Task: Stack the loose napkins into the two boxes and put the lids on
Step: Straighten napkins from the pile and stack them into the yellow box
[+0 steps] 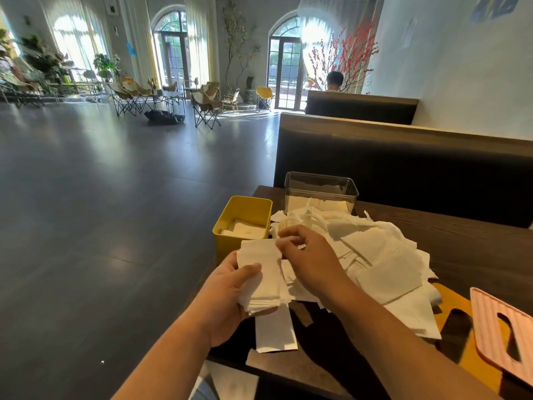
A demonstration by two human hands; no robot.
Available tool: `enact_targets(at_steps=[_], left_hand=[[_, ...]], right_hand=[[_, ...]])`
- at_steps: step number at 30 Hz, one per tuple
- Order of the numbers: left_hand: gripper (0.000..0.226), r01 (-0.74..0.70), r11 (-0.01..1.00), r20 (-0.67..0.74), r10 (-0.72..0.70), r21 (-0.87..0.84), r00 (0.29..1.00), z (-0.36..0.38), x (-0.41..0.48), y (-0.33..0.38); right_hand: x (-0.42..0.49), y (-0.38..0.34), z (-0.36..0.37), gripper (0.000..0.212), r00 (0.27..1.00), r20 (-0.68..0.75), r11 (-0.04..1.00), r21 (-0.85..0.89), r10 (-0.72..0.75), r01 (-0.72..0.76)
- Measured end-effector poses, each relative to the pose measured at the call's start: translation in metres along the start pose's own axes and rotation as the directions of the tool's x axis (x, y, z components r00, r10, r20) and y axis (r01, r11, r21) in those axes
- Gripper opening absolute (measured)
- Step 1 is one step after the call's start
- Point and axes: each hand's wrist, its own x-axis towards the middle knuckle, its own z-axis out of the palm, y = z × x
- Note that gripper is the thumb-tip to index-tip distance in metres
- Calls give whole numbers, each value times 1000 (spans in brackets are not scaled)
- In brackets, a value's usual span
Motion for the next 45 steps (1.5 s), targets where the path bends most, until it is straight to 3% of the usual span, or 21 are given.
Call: enact_targets(at_steps=[2, 4, 9, 13, 19, 21, 23, 25, 29, 35, 38, 43, 45], left_hand=[[31, -13, 1000, -49, 13, -10, 999, -4, 2, 1], [32, -25, 1000, -94, 24, -4, 995, -10, 4, 4], [30, -40, 996, -158, 52, 76, 986, -23, 5, 5], [32, -17, 993, -156, 35, 114, 987, -28, 5, 5], [35, -11, 986, -145, 35, 164, 989, -30, 6, 4], [35, -15, 982, -144, 43, 190, 989, -31, 6, 3], [34, -20, 972, -154, 58, 236, 986, -31, 7, 1], [33, -33, 947, -169, 92, 320, 981, -30, 8, 0], [34, -52, 924, -135, 110, 378, 985, -26, 6, -4], [25, -1, 979, -74, 17, 206, 997, -13, 6, -8], [39, 68, 994, -62, -62, 85, 996, -11, 4, -4], [36, 14, 992, -63, -6, 126, 998, -24, 6, -2], [37, 23, 992, -86, -12, 125, 996, -27, 6, -2]], right_hand=[[3, 7, -2, 19, 999, 43, 993, -114, 4, 1], [1, 16, -5, 22, 982, 188, 948, -316, 21, 40], [-10, 24, 4, 50, 835, 550, 721, -592, 35, 360], [-10, 21, 6, 60, 821, 565, 656, -652, 86, 380], [-13, 16, 4, 26, 794, 580, 558, -726, 184, 402], [-14, 13, 2, 24, 794, 578, 535, -739, 189, 410], [-15, 7, -5, 29, 794, 582, 578, -714, 176, 395], [-14, -4, -18, 30, 793, 589, 699, -633, 157, 332], [-9, -22, -37, 7, 803, 595, 886, -389, 31, 254], [10, -26, -16, 21, 826, 563, 900, -348, -25, 264], [20, -15, 0, 17, 872, 485, 918, -315, -64, 243], [35, 6, 6, 5, 964, 253, 976, -179, -78, 125], [37, 12, 2, 5, 978, 201, 976, -199, -51, 91]])
